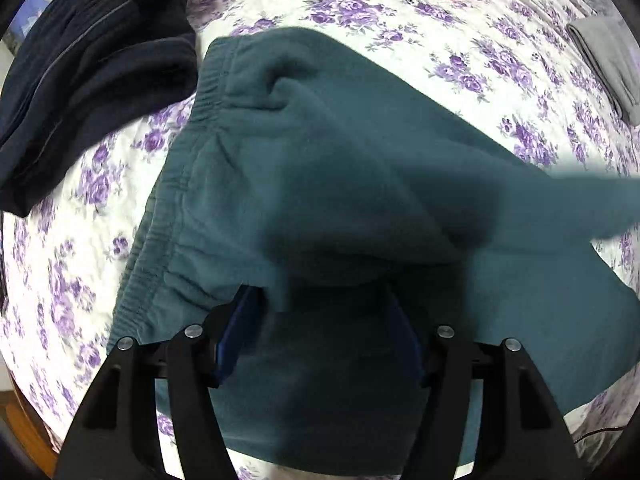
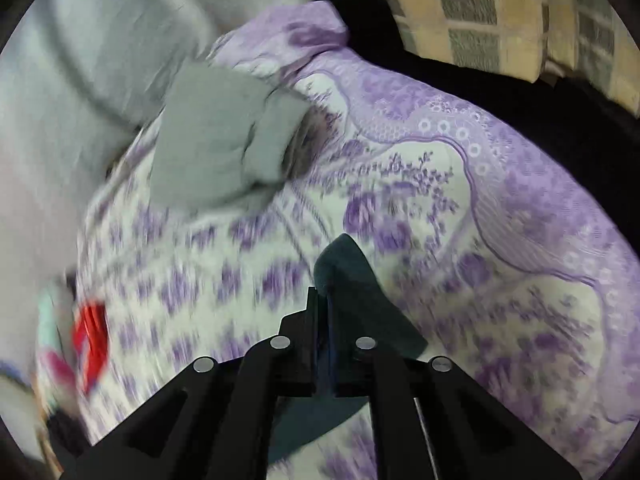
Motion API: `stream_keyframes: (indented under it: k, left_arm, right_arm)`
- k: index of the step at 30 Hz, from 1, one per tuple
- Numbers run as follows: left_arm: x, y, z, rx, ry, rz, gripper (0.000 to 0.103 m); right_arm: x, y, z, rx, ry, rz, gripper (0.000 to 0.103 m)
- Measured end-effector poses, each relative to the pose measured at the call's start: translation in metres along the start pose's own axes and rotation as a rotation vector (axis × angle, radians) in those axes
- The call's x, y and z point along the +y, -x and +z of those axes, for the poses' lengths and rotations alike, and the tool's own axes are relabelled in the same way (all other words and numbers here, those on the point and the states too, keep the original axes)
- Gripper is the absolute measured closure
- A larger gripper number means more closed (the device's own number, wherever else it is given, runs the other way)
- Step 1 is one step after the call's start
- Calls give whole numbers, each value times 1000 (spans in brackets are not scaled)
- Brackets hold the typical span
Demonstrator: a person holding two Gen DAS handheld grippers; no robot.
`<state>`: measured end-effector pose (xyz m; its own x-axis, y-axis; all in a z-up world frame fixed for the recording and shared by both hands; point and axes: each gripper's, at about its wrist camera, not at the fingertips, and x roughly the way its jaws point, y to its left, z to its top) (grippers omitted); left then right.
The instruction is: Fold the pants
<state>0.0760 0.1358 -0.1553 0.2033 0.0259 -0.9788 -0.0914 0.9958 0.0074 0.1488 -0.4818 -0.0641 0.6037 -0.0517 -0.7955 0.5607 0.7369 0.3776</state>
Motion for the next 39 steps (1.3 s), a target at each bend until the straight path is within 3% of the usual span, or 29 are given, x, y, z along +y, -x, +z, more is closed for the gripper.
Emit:
stream_keyframes:
  k: [1, 2, 4, 7, 11, 15, 17, 18, 19, 20, 23, 26, 29, 33, 35, 36, 39]
  left_arm:
    - [0, 1, 2, 1, -8, 4, 40]
    - [-1, 6, 7, -4, -21, 11, 41]
    - [1, 20, 16, -38, -38, 0, 42]
    - [12, 45, 32, -122, -59, -19, 41]
    - [33, 63, 66, -205, -46, -12, 37]
    - [33, 38, 99, -171, -117, 45, 38]
    - [19, 15, 115, -123, -203, 81, 50]
    - [14, 4, 119, -95, -231, 74, 63]
    - [9, -7, 122, -48, -267, 56, 85]
    - [3, -14, 121, -18, -302, 45, 96]
    - [-16, -13, 114, -55, -409, 78, 102]
    - [-10, 1, 115, -99, -344, 54, 102]
    - [5, 14, 122, -141, -262, 35, 102]
    - [20, 27, 130, -186, -180, 28, 102]
    - [25, 32, 129, -198, -128, 11, 102]
    - [24, 35, 126, -205, -113, 11, 102]
    - [39, 50, 121, -249, -32, 33, 102]
  right_arm:
    - [-2, -17, 5, 39, -17, -66, 43]
    - [-6, -29, 4, 74, -28, -166, 36]
    - [1, -37, 2, 60, -24, -259, 36]
    - [12, -28, -10, 11, 71, -232, 37]
    - [14, -24, -33, 47, 115, -197, 37]
    - [7, -16, -53, 82, 87, -149, 37]
    - [5, -14, -61, 95, 95, -143, 37]
    - [5, -10, -68, 98, 103, -142, 36]
    - [4, -8, -71, 103, 115, -145, 34]
    - [4, -6, -74, 106, 124, -147, 33]
    - [-3, -3, -75, 109, 129, -146, 32]
    - [-17, -9, -71, 114, 71, -123, 32]
    - [-22, -25, -65, 131, 43, -98, 45]
    - [-20, -45, -54, 114, 19, -107, 51]
    - [-19, -51, -46, 103, -1, -108, 69]
    - [-17, -52, -43, 102, 10, -114, 97]
    - [-13, -33, -30, 64, 22, -64, 97]
